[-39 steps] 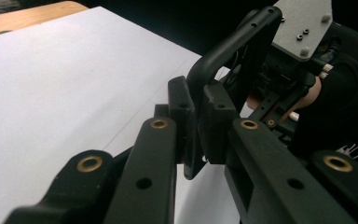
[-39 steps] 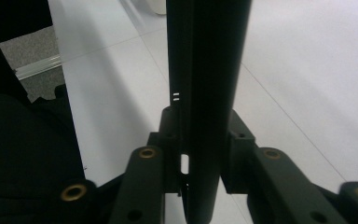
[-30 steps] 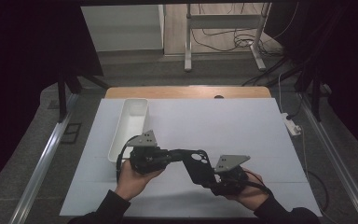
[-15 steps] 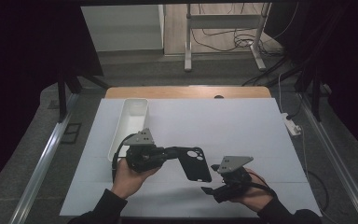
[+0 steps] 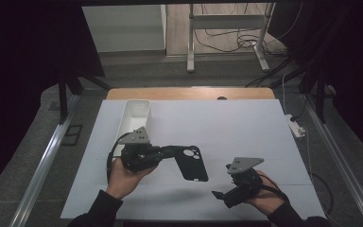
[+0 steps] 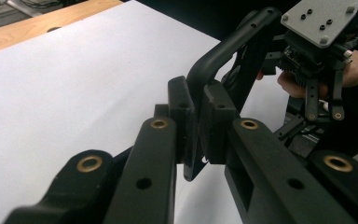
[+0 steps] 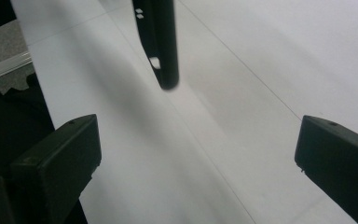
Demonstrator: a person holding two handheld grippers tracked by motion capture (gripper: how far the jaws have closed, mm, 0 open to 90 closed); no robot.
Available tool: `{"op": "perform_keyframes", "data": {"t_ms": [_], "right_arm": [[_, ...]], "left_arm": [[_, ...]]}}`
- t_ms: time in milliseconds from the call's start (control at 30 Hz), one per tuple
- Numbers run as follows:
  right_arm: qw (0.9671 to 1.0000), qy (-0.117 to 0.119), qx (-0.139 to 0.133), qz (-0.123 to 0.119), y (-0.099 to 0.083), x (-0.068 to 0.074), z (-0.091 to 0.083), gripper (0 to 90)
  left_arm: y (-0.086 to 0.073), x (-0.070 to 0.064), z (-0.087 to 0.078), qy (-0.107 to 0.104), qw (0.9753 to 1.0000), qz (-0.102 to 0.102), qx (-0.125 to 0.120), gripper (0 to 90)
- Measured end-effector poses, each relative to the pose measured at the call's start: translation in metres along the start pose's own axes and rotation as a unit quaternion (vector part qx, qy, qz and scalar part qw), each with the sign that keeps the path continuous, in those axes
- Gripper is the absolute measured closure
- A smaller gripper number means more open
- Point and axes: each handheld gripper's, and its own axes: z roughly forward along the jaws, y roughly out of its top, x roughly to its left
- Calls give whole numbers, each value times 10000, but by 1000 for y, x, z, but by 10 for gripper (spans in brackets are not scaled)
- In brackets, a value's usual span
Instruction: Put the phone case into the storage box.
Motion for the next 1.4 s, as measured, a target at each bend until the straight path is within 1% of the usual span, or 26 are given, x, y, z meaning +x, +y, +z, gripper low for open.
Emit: {"op": "perform_keyframes", "data": {"t_ms": [67,133,167,233,333,467,700,867,1000,1033,1100,1267,1300,1400], "right_arm": [[10000,-35,5,36,-1,-1,-1,4],[9999,-37,-9,159,-4,-4,-4,0],[9998,-76,-5,163,-5,-4,-5,0],[9998,-74,-14,172,-7,-5,-6,0],[9996,-184,-34,192,-12,-7,-13,0],[9995,-186,-40,262,-16,-9,-16,0],[9987,-416,45,285,-26,-15,-24,0],[9976,-548,23,424,-34,-20,-32,0],[9969,-602,22,501,-39,-23,-36,0],[9969,-602,22,501,-39,-23,-36,0],[9965,-631,14,554,-43,-25,-38,0],[9948,-725,-27,718,-50,-29,-46,0],[9948,-725,-27,718,-50,-29,-46,0],[9931,-797,-92,852,-54,-31,-52,0]], "left_arm": [[0,1,-2,27,10000,-9,11,833],[-1,3,-4,46,10000,-14,21,833],[-1,3,-6,63,10000,-13,37,833],[-1,4,-7,88,9999,-12,52,833],[-1,6,-13,151,9998,12,86,833],[0,7,-18,191,9998,4,84,833],[0,11,-32,303,9995,-43,98,833],[1,16,-43,404,9991,-80,97,833],[2,18,-52,503,9986,-106,89,833],[2,18,-52,503,9986,-106,89,833],[3,20,-58,555,9983,-132,79,833],[5,22,-69,624,9979,-177,40,833],[5,22,-69,624,9979,-177,40,833],[7,25,-76,668,9976,-194,18,833]]}}
